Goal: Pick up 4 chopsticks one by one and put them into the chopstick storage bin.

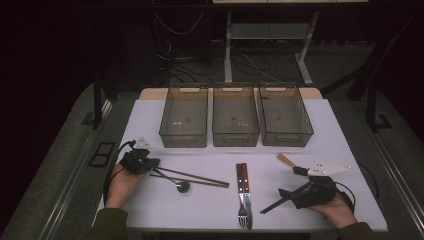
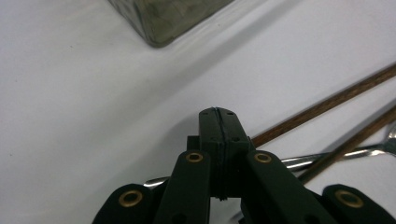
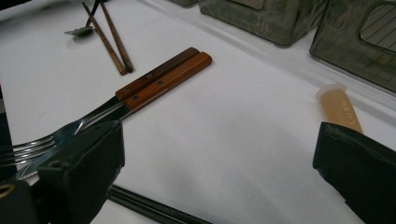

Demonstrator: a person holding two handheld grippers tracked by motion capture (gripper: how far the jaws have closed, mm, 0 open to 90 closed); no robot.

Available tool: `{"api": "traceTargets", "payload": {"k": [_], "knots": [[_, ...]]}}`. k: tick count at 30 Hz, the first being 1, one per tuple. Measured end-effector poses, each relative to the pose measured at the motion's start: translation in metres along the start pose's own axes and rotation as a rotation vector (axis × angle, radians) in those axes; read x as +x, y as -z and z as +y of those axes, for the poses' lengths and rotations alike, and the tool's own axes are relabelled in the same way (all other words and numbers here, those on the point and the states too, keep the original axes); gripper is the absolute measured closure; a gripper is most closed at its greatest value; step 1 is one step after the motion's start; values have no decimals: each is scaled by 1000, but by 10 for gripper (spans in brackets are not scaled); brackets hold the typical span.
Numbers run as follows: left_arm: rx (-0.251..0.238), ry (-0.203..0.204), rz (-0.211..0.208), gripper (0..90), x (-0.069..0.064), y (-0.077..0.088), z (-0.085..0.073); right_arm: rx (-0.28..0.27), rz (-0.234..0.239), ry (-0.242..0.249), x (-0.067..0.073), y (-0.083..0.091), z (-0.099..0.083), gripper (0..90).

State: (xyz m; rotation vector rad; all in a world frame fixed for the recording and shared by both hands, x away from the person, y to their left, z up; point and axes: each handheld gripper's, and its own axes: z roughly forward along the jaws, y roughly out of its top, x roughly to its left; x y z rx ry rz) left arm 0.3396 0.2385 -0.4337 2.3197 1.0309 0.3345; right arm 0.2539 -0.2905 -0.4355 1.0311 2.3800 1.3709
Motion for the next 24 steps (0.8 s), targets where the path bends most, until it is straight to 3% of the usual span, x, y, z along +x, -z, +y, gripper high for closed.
{"api": "traceTargets", "payload": {"k": [12, 21, 24], "knots": [[3, 4, -34, 895, -6, 11, -12, 2, 0, 1, 0, 0, 0, 24], [15, -15, -47, 895, -16, 17, -20, 0, 0, 2, 0, 0, 0, 24], [-3, -12, -54, 894, -19, 17, -18, 0, 0, 2, 1, 0, 0, 24]]}}
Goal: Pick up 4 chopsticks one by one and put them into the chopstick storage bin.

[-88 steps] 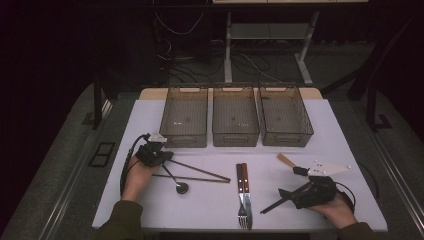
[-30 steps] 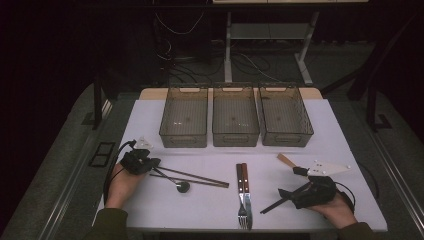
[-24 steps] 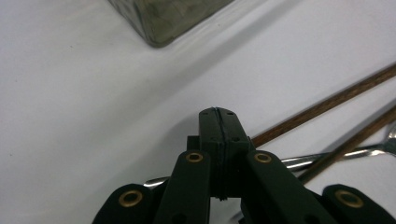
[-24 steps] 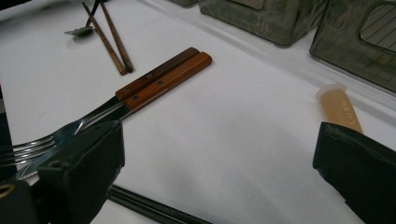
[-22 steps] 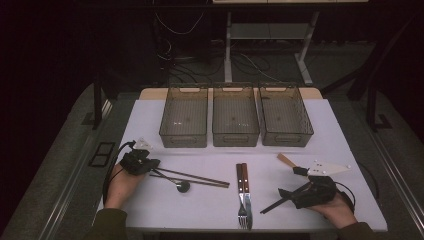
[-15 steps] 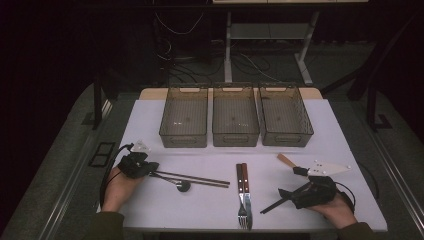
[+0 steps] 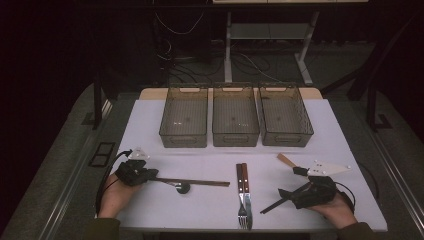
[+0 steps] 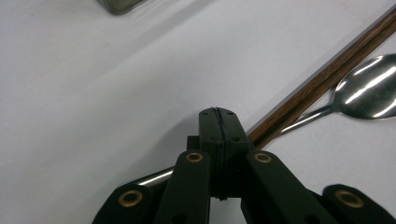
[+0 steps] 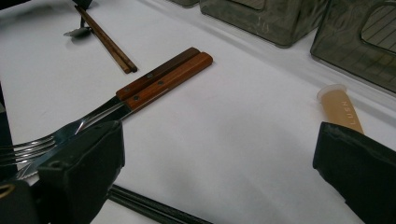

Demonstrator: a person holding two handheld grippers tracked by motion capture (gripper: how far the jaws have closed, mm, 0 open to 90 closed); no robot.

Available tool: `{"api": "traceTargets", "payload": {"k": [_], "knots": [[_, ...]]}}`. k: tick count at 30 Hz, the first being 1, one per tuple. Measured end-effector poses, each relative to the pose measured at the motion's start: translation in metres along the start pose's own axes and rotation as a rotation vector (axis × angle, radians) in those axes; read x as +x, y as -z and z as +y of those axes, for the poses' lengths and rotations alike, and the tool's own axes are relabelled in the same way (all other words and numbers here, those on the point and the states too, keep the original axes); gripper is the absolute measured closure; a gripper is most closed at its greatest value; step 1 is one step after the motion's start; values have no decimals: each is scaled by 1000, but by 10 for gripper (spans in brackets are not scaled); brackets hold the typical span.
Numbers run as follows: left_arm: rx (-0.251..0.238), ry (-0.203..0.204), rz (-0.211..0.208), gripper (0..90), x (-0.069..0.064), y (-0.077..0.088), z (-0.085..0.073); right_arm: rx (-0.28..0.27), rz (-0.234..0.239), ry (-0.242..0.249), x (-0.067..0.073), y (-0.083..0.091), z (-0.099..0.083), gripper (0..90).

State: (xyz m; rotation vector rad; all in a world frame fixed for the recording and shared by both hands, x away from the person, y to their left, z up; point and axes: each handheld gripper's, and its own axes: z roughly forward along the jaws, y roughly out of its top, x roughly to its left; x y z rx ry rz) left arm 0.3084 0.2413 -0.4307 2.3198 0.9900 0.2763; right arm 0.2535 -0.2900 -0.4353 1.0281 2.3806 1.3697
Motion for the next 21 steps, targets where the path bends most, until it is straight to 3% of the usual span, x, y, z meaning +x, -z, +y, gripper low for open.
{"api": "traceTargets", "payload": {"k": [2, 4, 10, 15, 19, 21], "knots": [[-27, 1, -11, 893, -4, 0, 3, 0, 0, 0, 0, 0, 0, 24], [-42, -28, -26, 831, -9, 0, 10, 0, 1, 0, 0, 0, 0, 24], [-107, -78, -118, 692, -34, -6, 34, 2, 3, 2, 0, -1, 0, 24], [-127, -156, -198, 574, -61, -20, 57, 2, 3, 1, 0, 0, 0, 24], [-128, -230, -255, 559, -85, -34, 72, 2, 4, 2, 0, -1, 0, 24], [-131, -248, -293, 560, -95, -43, 79, 4, 5, 1, 0, -1, 0, 24]]}}
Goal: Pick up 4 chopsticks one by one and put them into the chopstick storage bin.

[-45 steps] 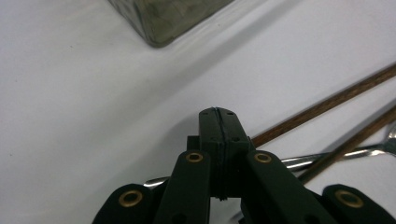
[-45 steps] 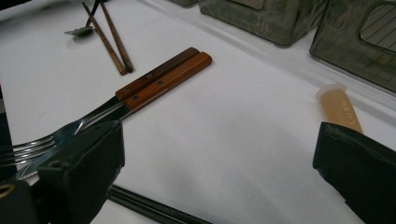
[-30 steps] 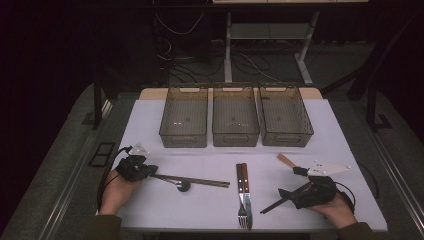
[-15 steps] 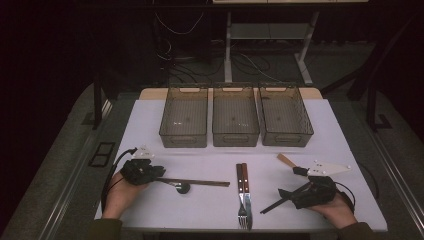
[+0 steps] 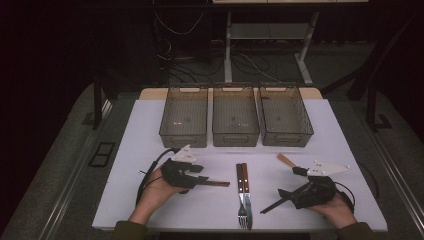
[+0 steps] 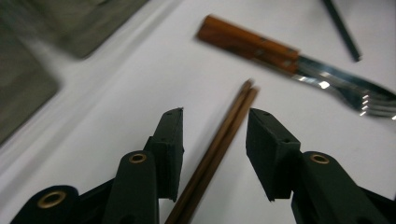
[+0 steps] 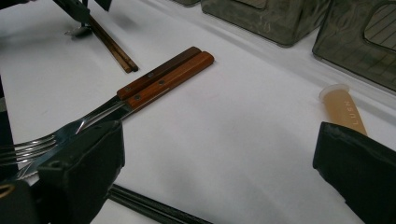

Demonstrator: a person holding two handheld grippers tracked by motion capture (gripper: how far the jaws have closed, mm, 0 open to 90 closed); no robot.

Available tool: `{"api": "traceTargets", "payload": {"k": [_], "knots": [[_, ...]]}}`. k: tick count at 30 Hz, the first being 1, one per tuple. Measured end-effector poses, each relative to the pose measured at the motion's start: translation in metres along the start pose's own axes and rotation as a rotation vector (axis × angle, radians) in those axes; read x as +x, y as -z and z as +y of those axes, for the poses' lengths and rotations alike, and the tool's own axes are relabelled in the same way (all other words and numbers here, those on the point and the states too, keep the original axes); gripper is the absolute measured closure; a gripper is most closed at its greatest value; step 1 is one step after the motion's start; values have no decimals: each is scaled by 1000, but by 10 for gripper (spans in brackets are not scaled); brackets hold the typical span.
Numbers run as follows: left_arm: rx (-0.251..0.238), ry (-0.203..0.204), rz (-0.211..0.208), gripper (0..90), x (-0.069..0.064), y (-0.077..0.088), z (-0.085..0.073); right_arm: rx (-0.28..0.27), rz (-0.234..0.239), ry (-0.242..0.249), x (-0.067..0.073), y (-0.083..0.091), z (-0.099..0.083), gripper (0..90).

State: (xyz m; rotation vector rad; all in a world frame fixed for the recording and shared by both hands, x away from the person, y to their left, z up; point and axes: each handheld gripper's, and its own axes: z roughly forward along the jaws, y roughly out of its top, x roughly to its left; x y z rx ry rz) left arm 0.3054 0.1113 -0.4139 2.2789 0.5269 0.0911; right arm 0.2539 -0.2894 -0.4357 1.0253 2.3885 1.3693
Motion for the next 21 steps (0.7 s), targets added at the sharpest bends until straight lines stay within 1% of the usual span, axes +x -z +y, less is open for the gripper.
{"api": "traceTargets", "payload": {"k": [2, 4, 6, 7, 8, 10, 12, 14, 15, 16, 17, 19, 20, 21], "knots": [[-1, -23, -18, 565, -4, -11, 7, -1, 0, 1, 0, 0, 0, 24], [18, -50, -38, 576, -7, -22, 13, -1, 1, -1, 0, 0, 0, 24], [33, -65, -52, 588, -9, -33, 18, -1, 2, 0, 0, 0, 0, 24], [32, -61, -59, 600, -10, -38, 20, -2, 2, 1, 0, 0, 0, 24], [48, -77, -70, 607, -10, -42, 21, -2, 3, 2, 0, 0, 0, 24], [65, -89, -83, 626, -12, -50, 24, -1, 3, 2, 0, 0, 0, 24], [78, -100, -92, 646, -13, -55, 25, -1, 3, 0, 0, 0, 0, 24], [94, -107, -87, 676, -14, -60, 25, -1, 3, 2, 0, 0, 0, 24], [95, -97, -82, 690, -15, -63, 24, -1, 4, 2, 0, 0, 0, 24], [104, -108, -82, 709, -15, -64, 24, -1, 4, 2, 0, 0, 0, 24], [129, -133, -81, 719, -14, -63, 24, -2, 4, 1, 0, 0, 0, 24], [132, -144, -81, 726, -14, -63, 24, -3, 4, 4, 0, 0, 0, 24], [113, -125, -78, 728, -15, -65, 24, -3, 4, 3, 0, 0, 0, 24], [113, -125, -78, 729, -15, -65, 23, -3, 4, 2, 0, 0, 0, 24]]}}
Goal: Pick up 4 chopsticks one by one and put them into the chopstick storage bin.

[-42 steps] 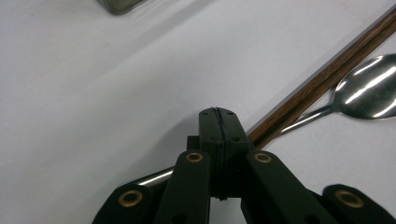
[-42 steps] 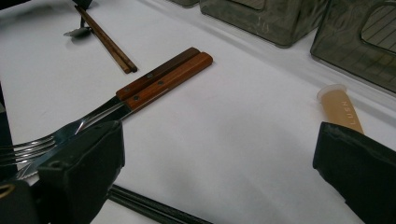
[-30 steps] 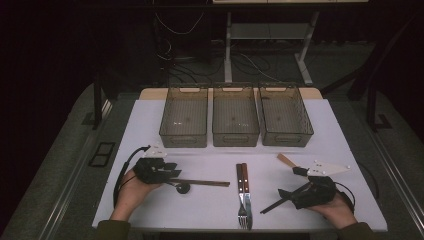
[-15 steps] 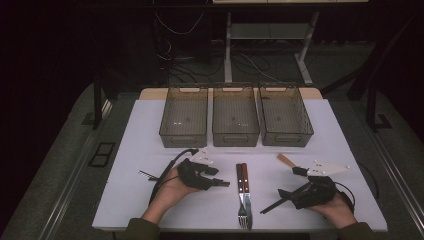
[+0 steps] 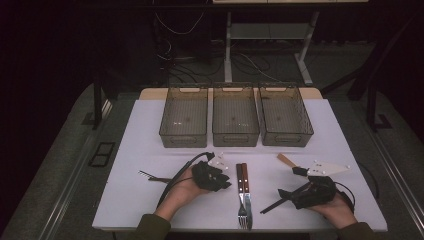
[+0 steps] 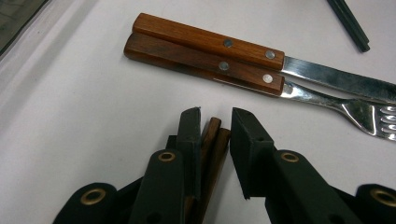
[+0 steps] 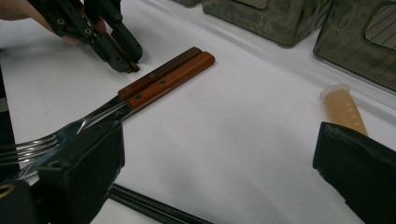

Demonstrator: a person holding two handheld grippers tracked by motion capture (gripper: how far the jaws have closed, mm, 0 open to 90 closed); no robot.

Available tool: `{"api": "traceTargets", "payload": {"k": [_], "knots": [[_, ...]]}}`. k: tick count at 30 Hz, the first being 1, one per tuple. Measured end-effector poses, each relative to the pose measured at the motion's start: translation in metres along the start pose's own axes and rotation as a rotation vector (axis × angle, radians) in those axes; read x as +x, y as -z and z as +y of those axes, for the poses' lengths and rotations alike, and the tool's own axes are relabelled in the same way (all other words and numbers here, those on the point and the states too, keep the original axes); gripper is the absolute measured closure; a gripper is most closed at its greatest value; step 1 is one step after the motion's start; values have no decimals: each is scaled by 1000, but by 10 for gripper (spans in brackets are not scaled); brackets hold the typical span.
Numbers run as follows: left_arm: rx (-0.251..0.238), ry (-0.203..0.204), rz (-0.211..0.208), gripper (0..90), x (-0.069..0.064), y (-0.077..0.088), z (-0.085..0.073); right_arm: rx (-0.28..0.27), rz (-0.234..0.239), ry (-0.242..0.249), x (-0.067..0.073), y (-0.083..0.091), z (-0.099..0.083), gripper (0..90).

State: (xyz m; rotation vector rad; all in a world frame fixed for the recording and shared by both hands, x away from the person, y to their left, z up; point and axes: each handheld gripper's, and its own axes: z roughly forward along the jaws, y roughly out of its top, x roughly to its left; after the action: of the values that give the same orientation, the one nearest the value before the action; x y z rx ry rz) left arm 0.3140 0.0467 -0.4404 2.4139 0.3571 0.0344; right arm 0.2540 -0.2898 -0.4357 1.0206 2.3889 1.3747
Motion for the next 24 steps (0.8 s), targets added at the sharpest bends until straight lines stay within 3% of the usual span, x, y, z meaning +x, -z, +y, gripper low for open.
{"api": "traceTargets", "payload": {"k": [4, 5, 8, 9, 10, 12, 24], "knots": [[-4, -7, 3, 737, 0, 0, 0, 2, 0, 0, 0, 0, 0, 24], [19, -33, 4, 738, 2, 2, 1, 2, -1, 0, 0, 0, 0, 24], [1, -11, 15, 738, 2, 0, 0, 3, 0, 0, 0, 0, 0, 24], [14, -26, 18, 738, 4, 1, 1, 3, 0, 0, 0, 0, 0, 24], [-3, -3, 21, 738, 4, 0, 1, 3, 0, 1, 0, -1, 0, 24], [14, -20, 29, 740, 8, 0, 2, 3, 0, 0, 0, -1, 0, 24], [24, 27, 91, 754, 25, -2, 8, 5, 1, -3, 0, -1, 0, 24]]}}
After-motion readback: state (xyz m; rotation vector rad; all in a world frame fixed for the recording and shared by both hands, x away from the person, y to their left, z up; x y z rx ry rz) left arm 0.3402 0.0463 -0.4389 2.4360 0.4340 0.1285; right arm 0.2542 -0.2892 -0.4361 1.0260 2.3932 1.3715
